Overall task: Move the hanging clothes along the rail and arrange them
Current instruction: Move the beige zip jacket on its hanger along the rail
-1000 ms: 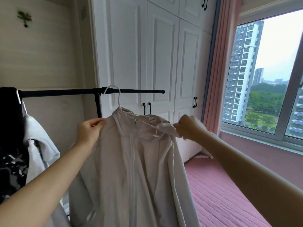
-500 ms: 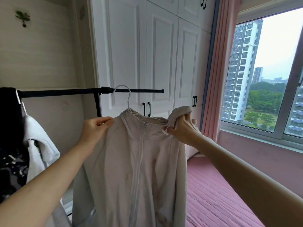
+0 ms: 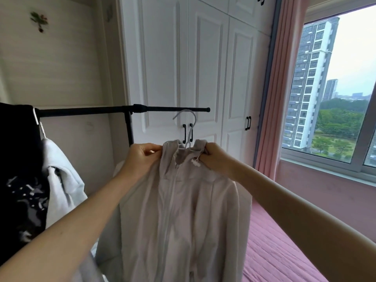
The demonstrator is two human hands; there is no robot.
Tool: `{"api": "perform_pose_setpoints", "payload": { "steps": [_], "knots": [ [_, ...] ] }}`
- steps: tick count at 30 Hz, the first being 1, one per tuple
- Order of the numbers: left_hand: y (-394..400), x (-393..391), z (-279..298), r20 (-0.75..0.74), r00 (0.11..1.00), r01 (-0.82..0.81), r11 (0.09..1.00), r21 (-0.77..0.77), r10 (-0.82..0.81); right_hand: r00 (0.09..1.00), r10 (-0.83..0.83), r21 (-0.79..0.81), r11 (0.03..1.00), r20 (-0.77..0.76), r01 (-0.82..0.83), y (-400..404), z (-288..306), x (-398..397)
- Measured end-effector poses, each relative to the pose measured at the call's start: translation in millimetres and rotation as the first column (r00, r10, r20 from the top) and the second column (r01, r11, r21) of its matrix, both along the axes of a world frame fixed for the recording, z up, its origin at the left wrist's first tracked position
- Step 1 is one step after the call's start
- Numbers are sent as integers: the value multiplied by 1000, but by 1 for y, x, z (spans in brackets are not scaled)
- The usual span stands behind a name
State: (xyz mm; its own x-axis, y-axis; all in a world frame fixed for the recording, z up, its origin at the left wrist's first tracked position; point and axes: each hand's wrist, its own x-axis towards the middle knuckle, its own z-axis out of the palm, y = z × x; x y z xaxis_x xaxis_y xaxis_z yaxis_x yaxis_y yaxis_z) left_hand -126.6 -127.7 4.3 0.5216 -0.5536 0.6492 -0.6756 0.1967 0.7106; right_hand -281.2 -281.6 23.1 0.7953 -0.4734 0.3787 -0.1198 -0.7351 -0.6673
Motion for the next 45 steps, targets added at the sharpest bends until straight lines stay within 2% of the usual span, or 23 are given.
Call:
{"api": "perform_pose_setpoints", "payload": {
  "steps": [4, 8, 11, 16, 18, 23, 29, 31, 35, 41, 45],
  "knots": [
    [9, 13, 1, 24, 999, -37, 999, 20, 36, 997, -34, 7, 999, 62, 34, -13, 1, -10],
    [21, 29, -5, -67, 994, -91, 996, 11, 92, 996, -22, 77, 997, 85, 16, -33, 2, -27],
    [17, 33, -11, -158, 980, -123, 992, -7, 120, 999, -49, 51, 997, 1, 49, -44, 1, -34],
    [11, 42, -19, -118, 972, -197, 979, 50, 201, 939, -185, -40, 983, -291, 181, -69, -5, -49],
    [11, 42, -20, -99, 973, -201, 978, 60, 207, 915, -217, 6, 972, -341, 233, -76, -5, -56],
    [7, 44, -21, -119, 972, -196, 979, 62, 202, 871, -174, 51, 974, -459, 221, -82, -2, -67],
    [-3, 38, -22, -151, 967, -199, 979, 44, 204, 797, -196, -73, 979, -571, 188, -95, 2, -74],
    [-10, 33, -22, -146, 968, -198, 979, 56, 204, 844, -143, -62, 990, -517, 130, -92, 0, -66],
    [-22, 28, -22, -147, 968, -201, 979, 36, 204, 949, -79, -47, 997, -306, 68, -91, -6, -58],
    [-32, 28, -28, -152, 963, -224, 975, 10, 223, 992, -71, 99, 992, -101, 81, -108, -16, -62],
    [-46, 32, -37, -82, 957, -273, 959, 78, 279, 996, -83, 153, 984, -43, 89, -115, -22, -60]
  ]
}}
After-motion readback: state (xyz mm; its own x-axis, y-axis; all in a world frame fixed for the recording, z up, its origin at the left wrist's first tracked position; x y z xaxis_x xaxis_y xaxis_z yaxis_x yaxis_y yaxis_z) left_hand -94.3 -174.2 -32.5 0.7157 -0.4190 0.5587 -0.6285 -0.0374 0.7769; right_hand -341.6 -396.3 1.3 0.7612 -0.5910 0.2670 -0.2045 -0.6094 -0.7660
